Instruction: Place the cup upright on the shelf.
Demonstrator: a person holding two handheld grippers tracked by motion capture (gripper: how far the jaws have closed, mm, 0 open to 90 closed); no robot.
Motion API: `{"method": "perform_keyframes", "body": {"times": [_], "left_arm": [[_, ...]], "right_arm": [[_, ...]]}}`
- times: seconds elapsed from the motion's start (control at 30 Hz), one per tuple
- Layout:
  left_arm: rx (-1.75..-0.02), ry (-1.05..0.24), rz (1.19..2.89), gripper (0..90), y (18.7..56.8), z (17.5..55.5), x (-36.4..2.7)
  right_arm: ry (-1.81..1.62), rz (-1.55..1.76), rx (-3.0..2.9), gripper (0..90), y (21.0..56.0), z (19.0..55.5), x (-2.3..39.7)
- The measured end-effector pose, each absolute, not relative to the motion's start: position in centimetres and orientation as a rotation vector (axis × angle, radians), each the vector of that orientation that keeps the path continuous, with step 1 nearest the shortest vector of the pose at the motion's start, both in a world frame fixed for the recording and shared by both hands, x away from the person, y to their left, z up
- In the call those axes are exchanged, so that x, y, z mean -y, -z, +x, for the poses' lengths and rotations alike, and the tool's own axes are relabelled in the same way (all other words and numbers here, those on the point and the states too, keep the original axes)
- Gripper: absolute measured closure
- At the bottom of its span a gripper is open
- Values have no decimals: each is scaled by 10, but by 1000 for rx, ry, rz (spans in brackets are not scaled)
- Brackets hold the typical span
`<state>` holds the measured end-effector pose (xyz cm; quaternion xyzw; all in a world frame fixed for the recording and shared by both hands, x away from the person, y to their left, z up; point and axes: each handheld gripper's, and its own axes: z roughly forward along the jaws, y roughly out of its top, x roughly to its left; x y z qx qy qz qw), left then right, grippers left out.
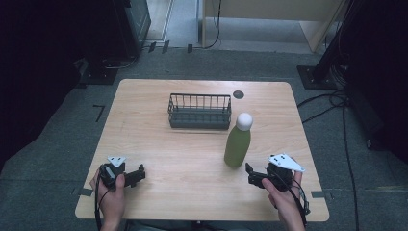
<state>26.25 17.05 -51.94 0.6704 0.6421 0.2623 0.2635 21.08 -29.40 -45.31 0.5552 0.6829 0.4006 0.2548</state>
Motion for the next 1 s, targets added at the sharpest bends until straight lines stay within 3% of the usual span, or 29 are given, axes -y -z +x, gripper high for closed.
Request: {"method": "perform_keyframes", "body": {"times": [1.0], "left_arm": [[-1736, -709, 1813, 0, 519, 263, -170]], "right_arm": [[-1138, 1453, -1885, 51, 445, 232, 253]]}}
